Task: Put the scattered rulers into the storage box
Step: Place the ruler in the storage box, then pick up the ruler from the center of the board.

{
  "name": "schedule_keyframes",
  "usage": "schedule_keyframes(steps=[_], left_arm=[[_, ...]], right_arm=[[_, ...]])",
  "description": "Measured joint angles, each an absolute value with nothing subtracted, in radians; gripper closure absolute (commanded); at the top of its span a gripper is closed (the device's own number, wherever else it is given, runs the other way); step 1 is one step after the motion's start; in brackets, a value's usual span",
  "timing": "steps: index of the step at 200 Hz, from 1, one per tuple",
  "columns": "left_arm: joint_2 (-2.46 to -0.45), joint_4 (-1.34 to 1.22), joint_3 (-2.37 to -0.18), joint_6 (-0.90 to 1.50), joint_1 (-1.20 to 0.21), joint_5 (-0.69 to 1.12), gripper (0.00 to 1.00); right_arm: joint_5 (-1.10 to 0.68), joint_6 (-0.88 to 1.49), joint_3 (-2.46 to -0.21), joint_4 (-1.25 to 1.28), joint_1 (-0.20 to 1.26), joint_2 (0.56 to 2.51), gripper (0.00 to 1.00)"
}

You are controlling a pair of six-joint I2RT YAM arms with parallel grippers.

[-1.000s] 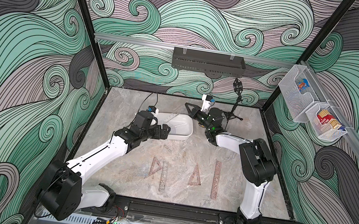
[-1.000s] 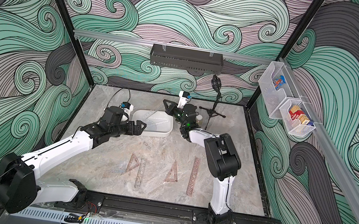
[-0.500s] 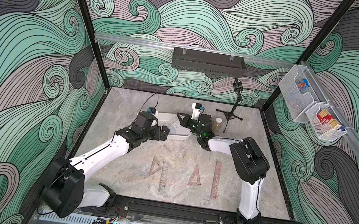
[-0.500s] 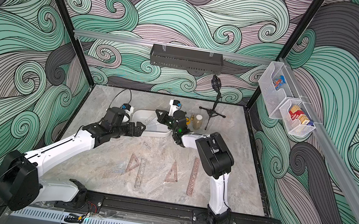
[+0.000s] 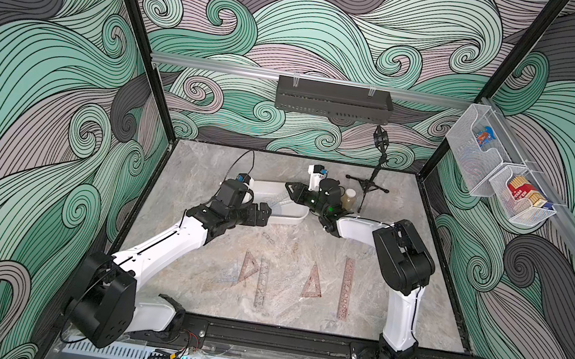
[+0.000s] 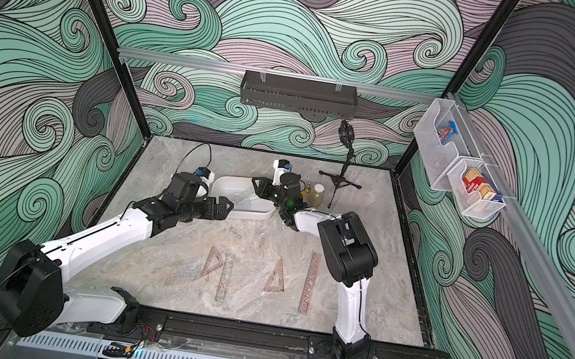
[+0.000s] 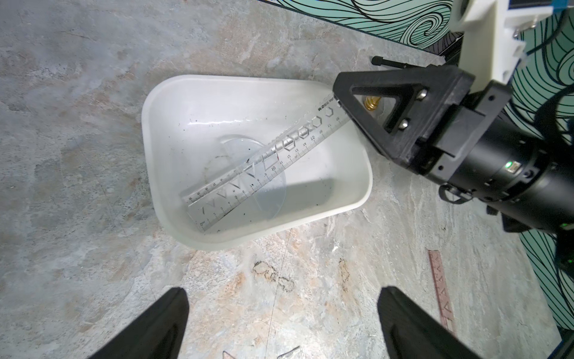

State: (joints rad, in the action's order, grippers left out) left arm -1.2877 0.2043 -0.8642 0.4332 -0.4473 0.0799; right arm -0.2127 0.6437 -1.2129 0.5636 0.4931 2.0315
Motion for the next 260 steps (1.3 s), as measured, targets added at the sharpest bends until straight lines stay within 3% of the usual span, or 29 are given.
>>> schedule_keyframes(steps=[35, 69, 121, 161, 260], left_arm=[[-1.283, 0.202, -0.863, 0.426, -0.451, 0.133, 0.01], [-1.257, 0.18, -0.819, 0.445, -0.514, 0.189, 0.02], [-1.238, 0.119, -0.679, 0.545, -0.629, 0.239, 0.01], [-1.238, 0.086, -0.644, 0.577, -0.644, 0.244, 0.01], [-1.226, 0.076, -0.604, 0.585, -0.644, 0.228, 0.01]], right_arm=[[-0.203, 0.547, -1.172, 0.438, 0.468, 1.885, 0.43], [-0.151, 0.47, -0.868, 0.374, 0.497, 1.552, 0.44], [0.003, 0.505, -0.425, 0.178, 0.744, 1.176, 0.49], [0.049, 0.559, -0.274, 0.138, 0.823, 1.129, 0.53], [0.072, 0.627, -0.229, 0.237, 0.872, 1.177, 0.58]])
